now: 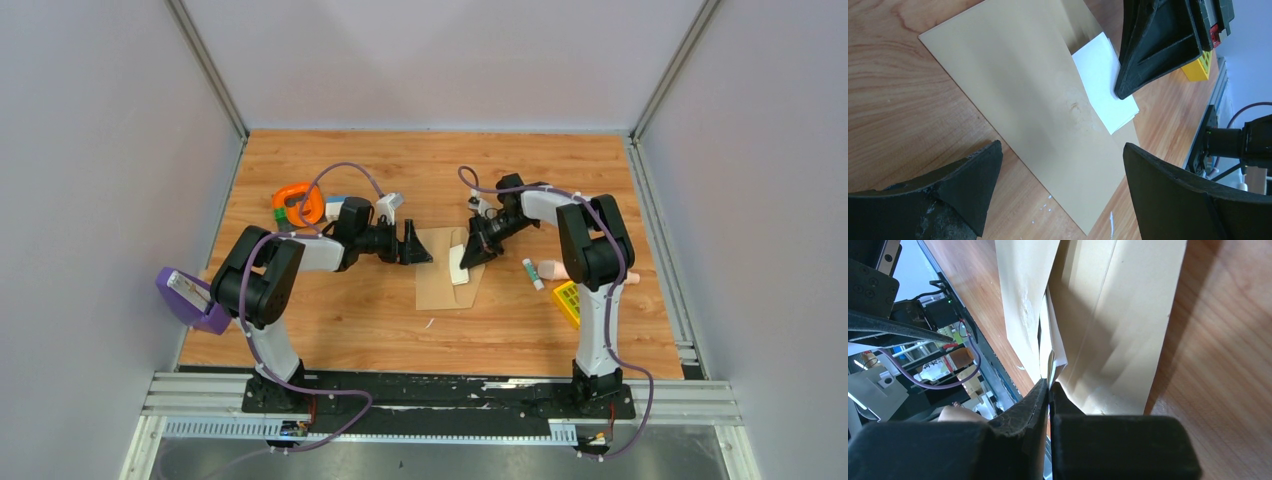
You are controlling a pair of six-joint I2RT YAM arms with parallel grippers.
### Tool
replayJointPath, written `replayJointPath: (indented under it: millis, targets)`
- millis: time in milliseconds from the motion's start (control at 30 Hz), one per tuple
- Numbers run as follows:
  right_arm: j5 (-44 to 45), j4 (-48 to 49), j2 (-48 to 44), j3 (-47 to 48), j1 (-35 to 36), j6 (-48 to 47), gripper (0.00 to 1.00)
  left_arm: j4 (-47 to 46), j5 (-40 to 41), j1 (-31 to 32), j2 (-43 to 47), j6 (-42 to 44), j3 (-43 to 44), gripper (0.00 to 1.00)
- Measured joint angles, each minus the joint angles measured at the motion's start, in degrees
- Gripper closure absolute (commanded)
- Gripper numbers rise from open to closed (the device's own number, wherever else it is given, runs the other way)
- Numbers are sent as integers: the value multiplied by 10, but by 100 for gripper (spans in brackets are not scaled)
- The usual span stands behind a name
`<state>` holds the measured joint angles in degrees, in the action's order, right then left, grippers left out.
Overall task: Place the letter into the envelope and seal it
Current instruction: Place the letter in the envelope.
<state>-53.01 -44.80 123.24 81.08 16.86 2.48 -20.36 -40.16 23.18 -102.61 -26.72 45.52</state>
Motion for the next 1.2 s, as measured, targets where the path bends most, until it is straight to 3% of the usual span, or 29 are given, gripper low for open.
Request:
replayJointPath:
  millis: [500, 1200]
  targets:
    - [5, 30, 0, 0, -1, 34, 100, 3, 2, 0, 1, 3, 0, 0]
    - [4, 69, 2, 0, -6, 69, 99, 3, 0, 1, 1, 5, 0, 0]
